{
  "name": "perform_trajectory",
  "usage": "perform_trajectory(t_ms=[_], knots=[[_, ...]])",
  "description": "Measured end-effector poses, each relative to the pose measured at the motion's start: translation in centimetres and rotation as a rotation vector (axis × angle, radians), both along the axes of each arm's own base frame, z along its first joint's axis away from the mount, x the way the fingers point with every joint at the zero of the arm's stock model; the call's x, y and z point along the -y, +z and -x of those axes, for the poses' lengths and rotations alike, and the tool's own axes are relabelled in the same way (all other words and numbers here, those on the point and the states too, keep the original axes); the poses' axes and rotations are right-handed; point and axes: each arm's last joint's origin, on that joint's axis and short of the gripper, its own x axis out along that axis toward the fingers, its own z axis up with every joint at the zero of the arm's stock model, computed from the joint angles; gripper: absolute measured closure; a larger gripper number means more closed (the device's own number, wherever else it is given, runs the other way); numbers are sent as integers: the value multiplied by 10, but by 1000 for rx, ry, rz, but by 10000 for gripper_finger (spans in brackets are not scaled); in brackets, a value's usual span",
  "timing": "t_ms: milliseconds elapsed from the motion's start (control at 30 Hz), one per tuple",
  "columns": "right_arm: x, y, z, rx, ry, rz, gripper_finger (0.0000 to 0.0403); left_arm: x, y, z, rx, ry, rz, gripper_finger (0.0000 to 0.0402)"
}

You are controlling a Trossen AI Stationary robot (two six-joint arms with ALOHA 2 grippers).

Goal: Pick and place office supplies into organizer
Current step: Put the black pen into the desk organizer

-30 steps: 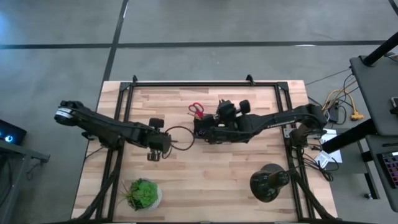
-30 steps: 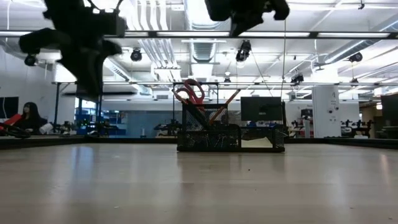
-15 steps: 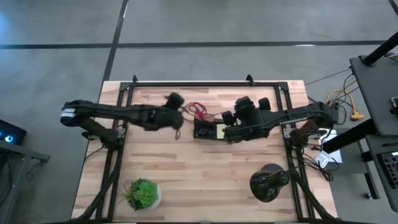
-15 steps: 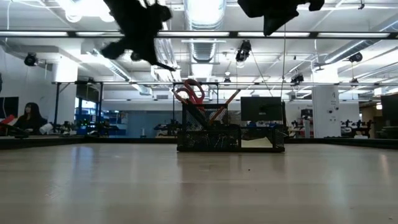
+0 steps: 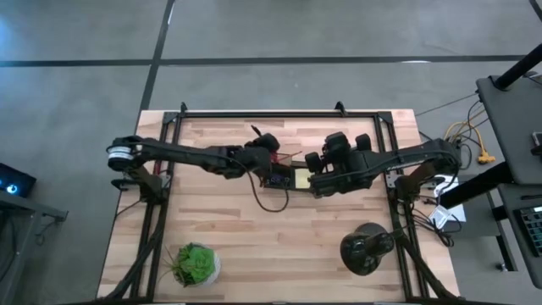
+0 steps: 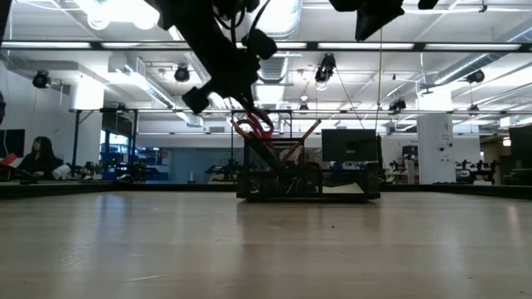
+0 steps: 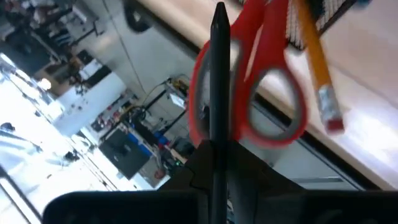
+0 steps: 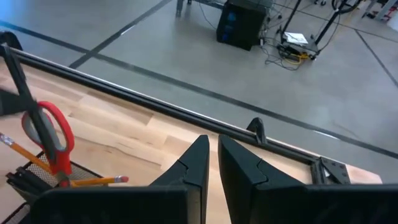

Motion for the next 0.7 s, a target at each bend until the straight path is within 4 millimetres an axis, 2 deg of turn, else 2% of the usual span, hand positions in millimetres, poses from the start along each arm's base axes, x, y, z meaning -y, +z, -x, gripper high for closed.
perform_trajectory(t_ms=[200,367,600,700], knots=[[2,11,11,29,1,-7,374,6,-22,-10,-84,-36,-7,395],[3,15,16,37,2,-11,374,17,-30,-18,-98,-71,-23,377],[3,15,16,-3,20,-22,374,38,-33,-20,-108,-132,-22,360],[3,15,16,-4,21,-22,374,42,-32,-20,-59,-119,5,359]])
